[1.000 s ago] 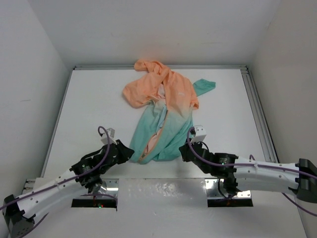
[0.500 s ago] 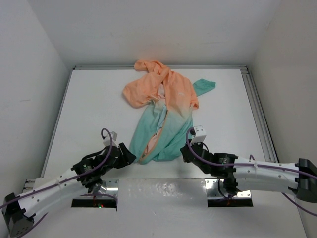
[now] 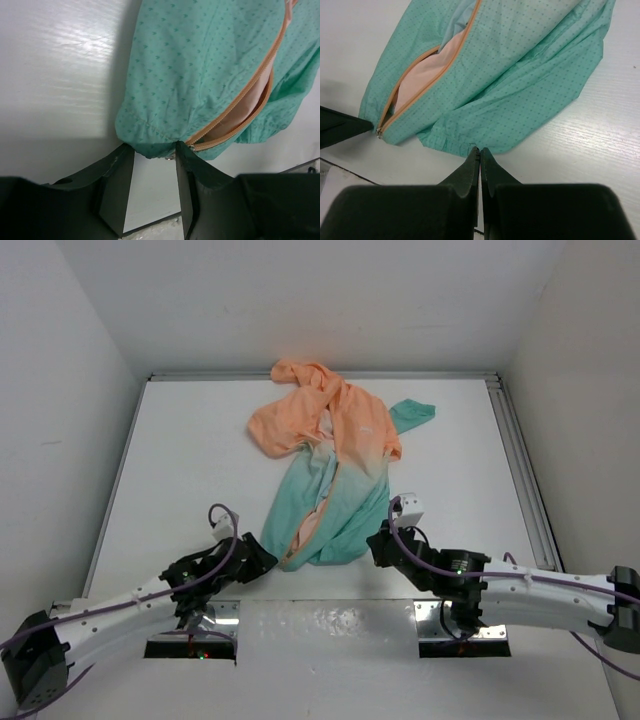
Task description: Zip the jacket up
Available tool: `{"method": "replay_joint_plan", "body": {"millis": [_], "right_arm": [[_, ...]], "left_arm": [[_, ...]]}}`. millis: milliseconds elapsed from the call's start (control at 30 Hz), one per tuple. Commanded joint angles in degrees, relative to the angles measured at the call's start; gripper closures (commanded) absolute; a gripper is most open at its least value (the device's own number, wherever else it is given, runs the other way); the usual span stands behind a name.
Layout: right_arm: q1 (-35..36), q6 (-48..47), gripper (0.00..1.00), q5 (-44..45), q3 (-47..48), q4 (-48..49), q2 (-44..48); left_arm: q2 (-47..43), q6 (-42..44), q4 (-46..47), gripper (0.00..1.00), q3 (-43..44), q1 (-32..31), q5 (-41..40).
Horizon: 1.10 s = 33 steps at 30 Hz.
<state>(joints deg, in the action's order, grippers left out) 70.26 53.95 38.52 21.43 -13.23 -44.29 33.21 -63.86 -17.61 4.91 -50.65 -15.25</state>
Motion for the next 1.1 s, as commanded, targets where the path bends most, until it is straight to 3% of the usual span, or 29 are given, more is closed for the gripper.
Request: {"method": "replay_joint_plan", "body": {"millis": [0, 100, 200, 233, 333, 533, 700, 800, 1067], "right_arm": [[0.14, -0.08, 1.00, 0.59, -0.16, 0.31, 0.26], [0.14, -0.17, 1.00, 0.24, 0.01, 0.40, -0.18], [0.14, 0.10, 1.00, 0.15, -0.69, 0.58, -0.01], [0.14, 0.27, 1.00, 0.06, -0.86, 0.58, 0.17], [0.14, 0.63, 1.00, -0.29, -1.48, 0.58, 0.70], [0.05, -2.62, 1.00, -4.23, 0.27, 2.86, -0.79], [0.66, -11.92, 1.00, -17.39, 6.86, 6.72, -8.59], [3.12, -16.49, 1.00, -20.41, 11.08, 8.75, -14.21], [13.58, -32.58, 1.00, -17.08, 21.54, 12.17, -27.50]], "left_arm": [[4.75, -0.66, 8.45, 0.63, -0.77, -0.59, 0.65], [6.86, -0.48, 12.06, 0.63, -1.65, -0.67, 1.18], [6.96, -0.74, 12.95, 0.74, -2.01, -0.67, 0.75], [6.69, -0.83, 12.95, 0.84, -2.01, -0.76, 0.40], [5.29, -1.01, 12.51, 0.99, -2.09, -0.76, -0.66], [3.44, -0.83, 9.61, 1.00, -0.78, -1.29, -0.75], [-1.83, -0.48, 5.31, 1.00, 1.15, -1.47, -0.66], [-3.94, -0.30, 3.72, 1.00, 2.38, -1.47, 0.04], [-3.77, 0.05, 3.98, 1.00, 5.37, -1.55, 4.08]]}}
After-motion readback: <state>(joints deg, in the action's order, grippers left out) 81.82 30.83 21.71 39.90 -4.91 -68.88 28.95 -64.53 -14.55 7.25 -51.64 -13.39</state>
